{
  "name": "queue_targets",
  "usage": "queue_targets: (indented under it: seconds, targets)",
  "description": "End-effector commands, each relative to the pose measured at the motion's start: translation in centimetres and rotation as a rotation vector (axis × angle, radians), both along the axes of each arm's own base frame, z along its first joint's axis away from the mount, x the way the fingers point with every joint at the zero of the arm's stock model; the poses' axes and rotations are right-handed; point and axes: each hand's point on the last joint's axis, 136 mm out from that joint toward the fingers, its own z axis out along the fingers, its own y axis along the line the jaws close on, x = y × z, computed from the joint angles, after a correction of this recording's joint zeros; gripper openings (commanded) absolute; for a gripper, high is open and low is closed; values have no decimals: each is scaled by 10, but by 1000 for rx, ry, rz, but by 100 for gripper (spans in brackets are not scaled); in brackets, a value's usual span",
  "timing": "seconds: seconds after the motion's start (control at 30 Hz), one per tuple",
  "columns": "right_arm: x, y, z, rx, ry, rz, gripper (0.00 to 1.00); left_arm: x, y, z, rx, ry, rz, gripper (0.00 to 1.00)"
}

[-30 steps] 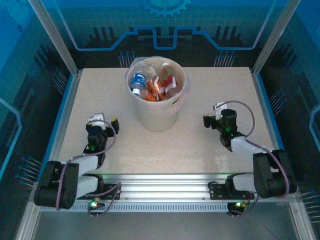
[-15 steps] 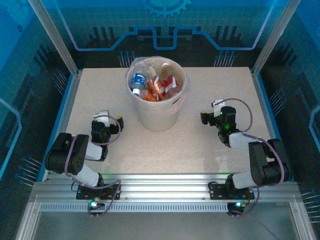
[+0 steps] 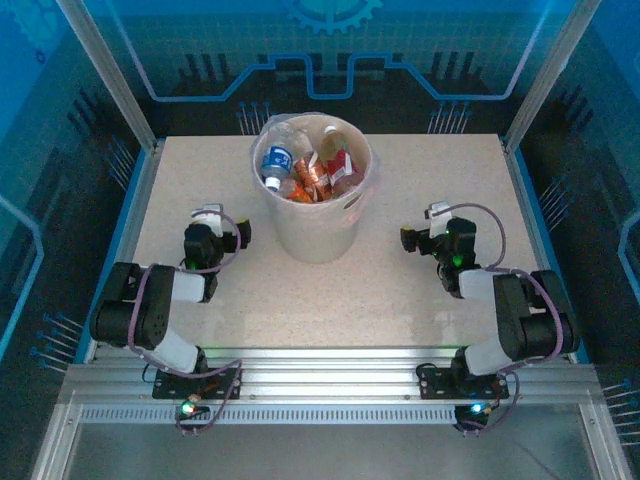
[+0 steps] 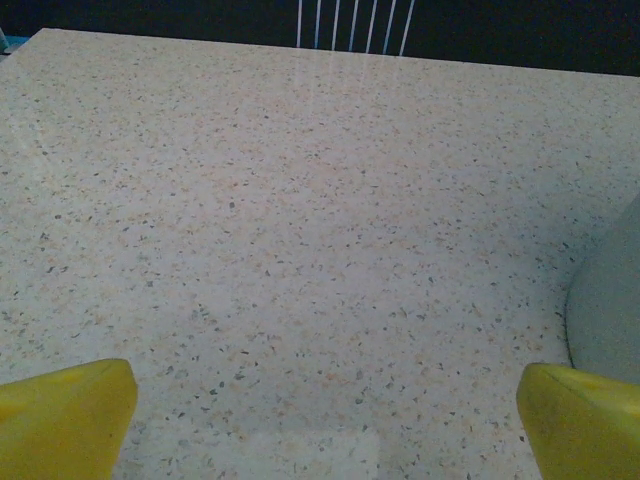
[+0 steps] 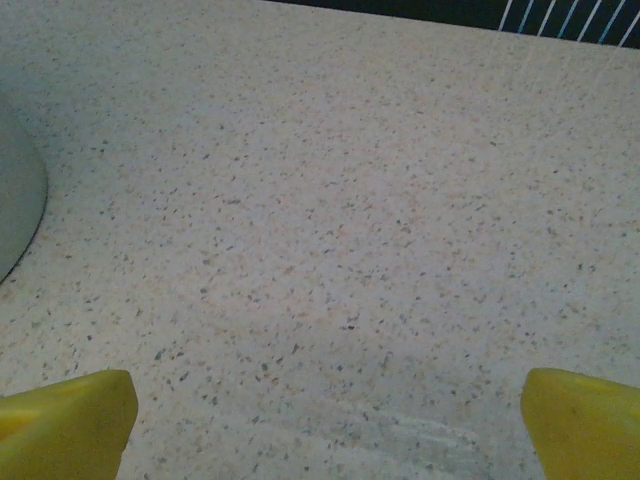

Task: Put the plastic bottles in the bin

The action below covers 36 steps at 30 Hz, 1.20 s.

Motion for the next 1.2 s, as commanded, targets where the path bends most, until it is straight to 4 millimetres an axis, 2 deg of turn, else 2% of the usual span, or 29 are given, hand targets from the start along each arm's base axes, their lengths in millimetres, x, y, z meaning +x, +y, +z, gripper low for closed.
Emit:
queue_targets:
  seconds: [0.0,0.1,1.17]
  targets:
    - [5,-3,10,11,-55,1,100,0,-1,4,8,-7,-18,99]
    - [7,-14,8,9,-48,-68,100,0,-1,4,8,-7,-18,99]
    - [7,-13,9,-2,-48,-73,100,1,-6,4,9,-4,-52,99]
